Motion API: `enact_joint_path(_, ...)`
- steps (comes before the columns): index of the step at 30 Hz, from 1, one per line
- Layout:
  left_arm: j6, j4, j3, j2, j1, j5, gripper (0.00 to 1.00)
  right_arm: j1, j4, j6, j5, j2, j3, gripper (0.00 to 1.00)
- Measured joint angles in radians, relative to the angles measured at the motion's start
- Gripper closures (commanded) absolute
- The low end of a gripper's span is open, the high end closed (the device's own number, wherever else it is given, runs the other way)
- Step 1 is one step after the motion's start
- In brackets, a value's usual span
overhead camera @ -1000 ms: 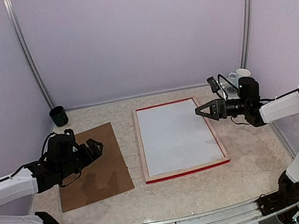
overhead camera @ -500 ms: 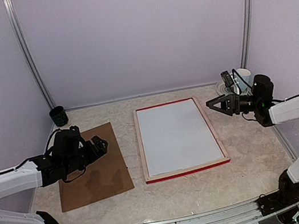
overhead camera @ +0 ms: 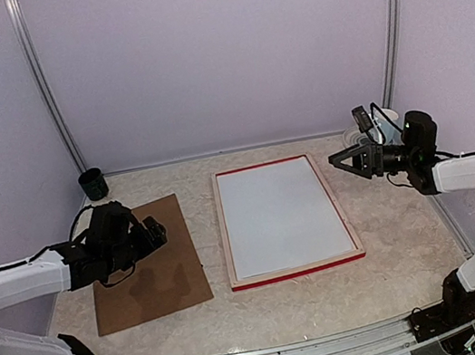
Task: Put the photo into the frame
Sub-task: Turn over the backboard at the center of the board.
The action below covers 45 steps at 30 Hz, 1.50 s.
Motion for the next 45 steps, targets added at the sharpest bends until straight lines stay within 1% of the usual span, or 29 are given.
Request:
enact_joint_path(3,-0.004,-0.04,0.029,0.056,0.047,-0.032,0.01,0.0,0.002,-0.001,0.0,0.0,0.003,0.01)
enact_joint_path(8,-0.023,-0.12,0.081,0.146,0.164,-0.106,0.01,0.0,0.003,-0.002,-0.004,0.0,0.012,0.01)
enact_joint_path(12,-0.023,-0.156,0.096,0.172,0.256,-0.146,0.01,-0.001,0.014,0.0,-0.011,0.0,0.032,0.01)
enact_joint_path(16,-0.002,-0.153,0.096,0.178,0.356,-0.151,0.01,-0.003,0.072,0.027,-0.029,0.001,0.037,0.01)
enact_joint_path(20,0.03,-0.125,0.095,0.208,0.475,-0.14,0.01,-0.014,0.175,0.081,-0.052,0.015,0.037,0.01)
enact_joint_path(23,0.047,-0.111,0.095,0.235,0.513,-0.13,0.01,-0.027,0.253,0.129,-0.064,0.029,0.037,0.01)
enact_joint_path(26,0.055,-0.095,0.095,0.265,0.525,-0.113,0.01,-0.032,0.327,0.18,-0.079,0.044,0.039,0.01)
enact_joint_path(28,0.061,-0.082,0.095,0.291,0.525,-0.1,0.01,-0.036,0.347,0.199,-0.092,0.047,0.039,0.01)
enact_joint_path(35,0.071,-0.058,0.099,0.404,0.531,-0.074,0.01,-0.041,0.234,0.144,-0.089,0.005,0.047,0.01)
enact_joint_path(39,0.08,-0.044,0.117,0.429,0.534,-0.074,0.01,-0.039,0.193,0.141,-0.079,0.005,0.058,0.01)
enact_joint_path(42,0.089,-0.027,0.122,0.442,0.536,-0.069,0.01,-0.02,0.095,0.098,-0.044,0.005,0.074,0.01)
enact_joint_path(45,0.093,-0.007,0.122,0.445,0.536,-0.06,0.01,0.037,-0.066,0.011,0.019,0.008,0.122,0.01)
